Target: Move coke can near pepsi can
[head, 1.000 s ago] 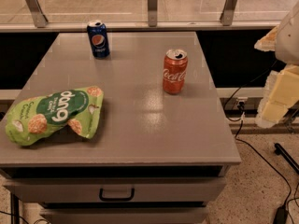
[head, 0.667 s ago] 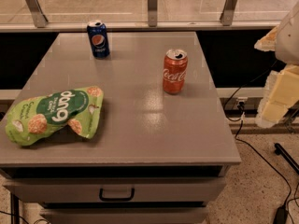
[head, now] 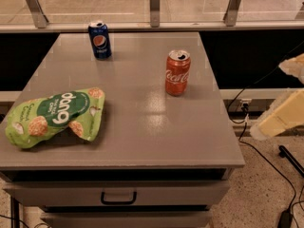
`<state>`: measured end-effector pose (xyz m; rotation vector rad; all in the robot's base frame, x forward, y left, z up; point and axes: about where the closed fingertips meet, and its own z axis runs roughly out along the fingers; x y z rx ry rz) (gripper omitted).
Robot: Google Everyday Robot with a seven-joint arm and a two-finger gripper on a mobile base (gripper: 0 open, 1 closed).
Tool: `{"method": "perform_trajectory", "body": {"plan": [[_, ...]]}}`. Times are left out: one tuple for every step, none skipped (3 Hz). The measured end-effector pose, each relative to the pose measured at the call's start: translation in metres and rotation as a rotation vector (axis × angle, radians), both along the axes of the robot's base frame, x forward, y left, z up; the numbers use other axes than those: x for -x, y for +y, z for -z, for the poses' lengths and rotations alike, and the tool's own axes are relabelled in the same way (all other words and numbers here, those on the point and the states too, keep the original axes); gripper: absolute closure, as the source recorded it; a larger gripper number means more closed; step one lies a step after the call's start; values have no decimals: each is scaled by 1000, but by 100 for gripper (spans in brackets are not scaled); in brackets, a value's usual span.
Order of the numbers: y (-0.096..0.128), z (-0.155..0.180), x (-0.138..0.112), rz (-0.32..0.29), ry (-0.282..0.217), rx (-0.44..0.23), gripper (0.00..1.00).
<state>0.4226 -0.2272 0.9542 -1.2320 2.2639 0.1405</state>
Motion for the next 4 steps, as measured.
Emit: {"method": "perform_trajectory", "body": {"plan": [[-4, 32, 16, 100, -37, -158, 0], [-1, 37, 0, 143, -167, -301, 0], [-4, 18, -28, 169, -351, -401, 0], [1, 9, -49, 127, -454, -469, 0]]}}
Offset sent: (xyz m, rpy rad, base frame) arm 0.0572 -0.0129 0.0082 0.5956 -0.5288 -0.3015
